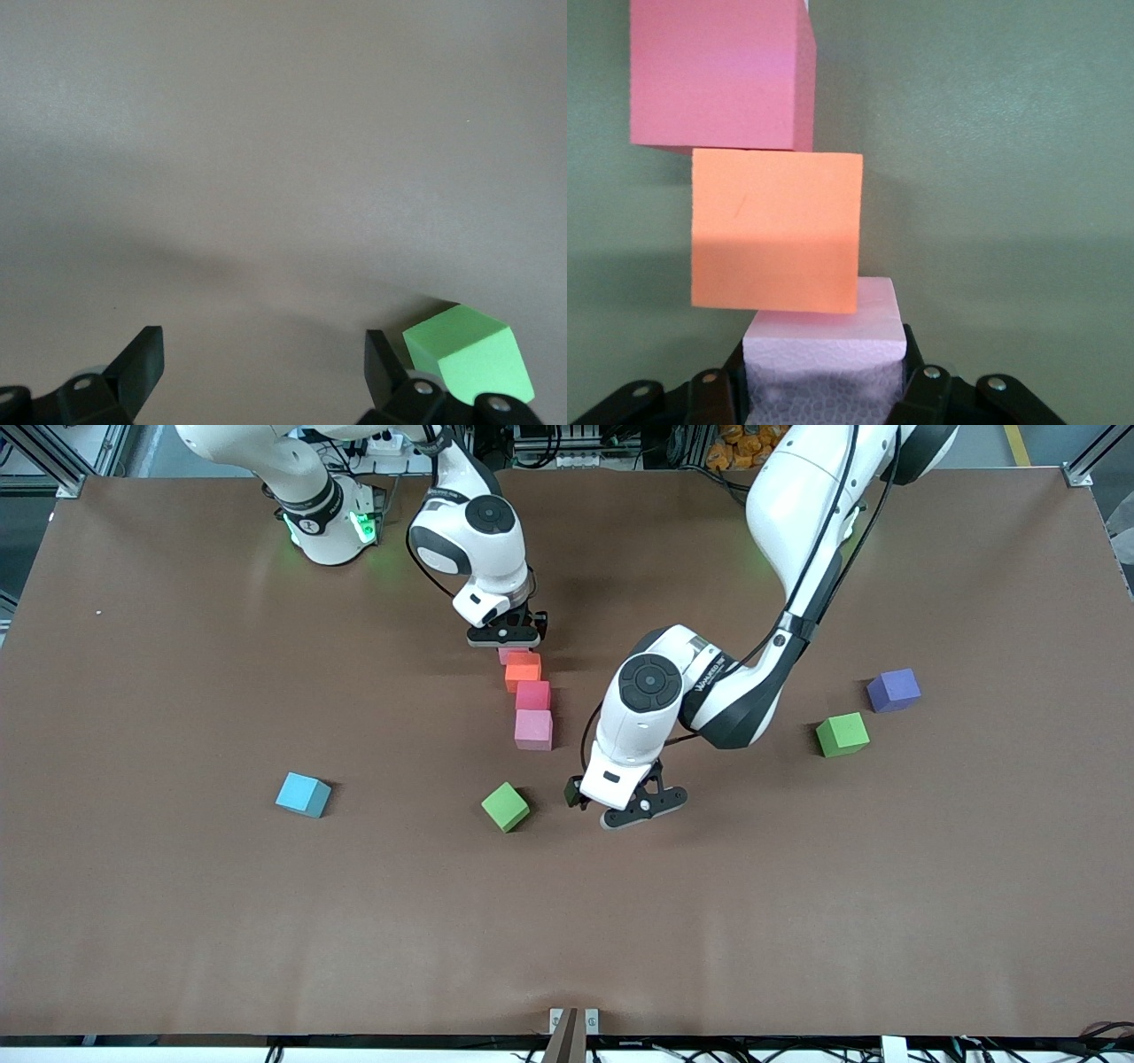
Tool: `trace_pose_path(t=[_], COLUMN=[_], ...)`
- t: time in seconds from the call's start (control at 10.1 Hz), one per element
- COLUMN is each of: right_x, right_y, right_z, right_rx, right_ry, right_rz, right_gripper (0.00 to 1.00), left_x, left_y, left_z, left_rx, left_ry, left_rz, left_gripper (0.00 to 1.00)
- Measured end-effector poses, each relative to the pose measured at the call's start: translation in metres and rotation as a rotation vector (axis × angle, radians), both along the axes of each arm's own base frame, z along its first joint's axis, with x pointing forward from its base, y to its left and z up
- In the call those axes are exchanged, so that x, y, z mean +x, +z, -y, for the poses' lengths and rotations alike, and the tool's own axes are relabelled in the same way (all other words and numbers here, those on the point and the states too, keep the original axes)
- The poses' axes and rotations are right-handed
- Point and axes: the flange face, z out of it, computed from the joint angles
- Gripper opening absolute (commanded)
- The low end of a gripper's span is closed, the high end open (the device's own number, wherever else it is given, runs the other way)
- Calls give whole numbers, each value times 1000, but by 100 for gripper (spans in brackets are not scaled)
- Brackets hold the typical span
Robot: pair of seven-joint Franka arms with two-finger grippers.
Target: Arrange blocks into number 1
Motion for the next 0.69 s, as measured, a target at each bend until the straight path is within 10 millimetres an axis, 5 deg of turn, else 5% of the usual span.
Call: trace_pose_path(t=[0.69], right_x=[-9], right_y=[-4], right_z=[-24], right_rx=[7], right_ry=[38], right_rz=[-4], right_gripper=[64], left_x=[35], left_y=[-1], left_z=[-53], left_rx=[13], left_ry=[60], left_rz=[-4], left_gripper=[100])
